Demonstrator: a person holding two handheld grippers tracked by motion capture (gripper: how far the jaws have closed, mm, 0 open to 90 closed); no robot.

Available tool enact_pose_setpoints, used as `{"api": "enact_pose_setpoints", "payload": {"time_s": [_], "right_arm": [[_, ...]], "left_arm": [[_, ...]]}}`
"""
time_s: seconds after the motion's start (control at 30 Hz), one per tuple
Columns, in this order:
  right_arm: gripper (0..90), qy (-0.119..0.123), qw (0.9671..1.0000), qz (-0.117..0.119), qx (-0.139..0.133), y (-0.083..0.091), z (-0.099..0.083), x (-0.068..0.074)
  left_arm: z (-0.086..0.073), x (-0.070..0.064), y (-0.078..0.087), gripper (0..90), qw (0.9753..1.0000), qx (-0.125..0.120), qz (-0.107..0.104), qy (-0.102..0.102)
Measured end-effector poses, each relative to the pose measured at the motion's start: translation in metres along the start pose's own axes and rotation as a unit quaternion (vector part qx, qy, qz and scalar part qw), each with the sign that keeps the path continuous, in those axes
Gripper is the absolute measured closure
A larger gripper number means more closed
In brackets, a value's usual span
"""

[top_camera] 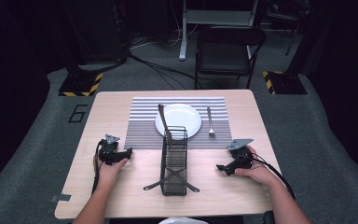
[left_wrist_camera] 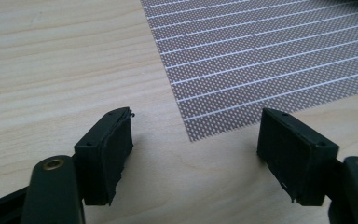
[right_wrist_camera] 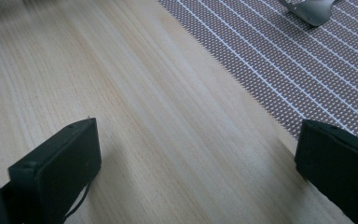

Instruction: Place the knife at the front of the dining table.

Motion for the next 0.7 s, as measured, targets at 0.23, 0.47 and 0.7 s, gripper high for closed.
{"api": "enact_pose_setpoints", "payload": {"time_s": [0.23,0.47,0.7], "right_arm": [[0.0,0.007,1.0000,0.001,-0.001,0.000,0.000,-0.001],[0.0,0.006,1.0000,-0.001,-0.001,0.000,0.000,-0.001],[0.0,0.005,1.0000,-0.002,-0.001,0.000,-0.001,0.000]], "left_arm": [[0.007,-0.007,0.010,36.8,0.9999,0.001,-0.013,0.010],[0.023,-0.019,0.031,40.4,0.9992,-0.017,-0.035,0.012],[0.040,-0.036,0.048,40.6,0.9987,-0.025,-0.042,-0.011]]}}
Point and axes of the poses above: each handheld gripper's, and its own axes: y roughly backward along the jaws, z roughly out of its top, x roughly to its left, the point moved 3 cm from there along -y, roughly forward along the jaws
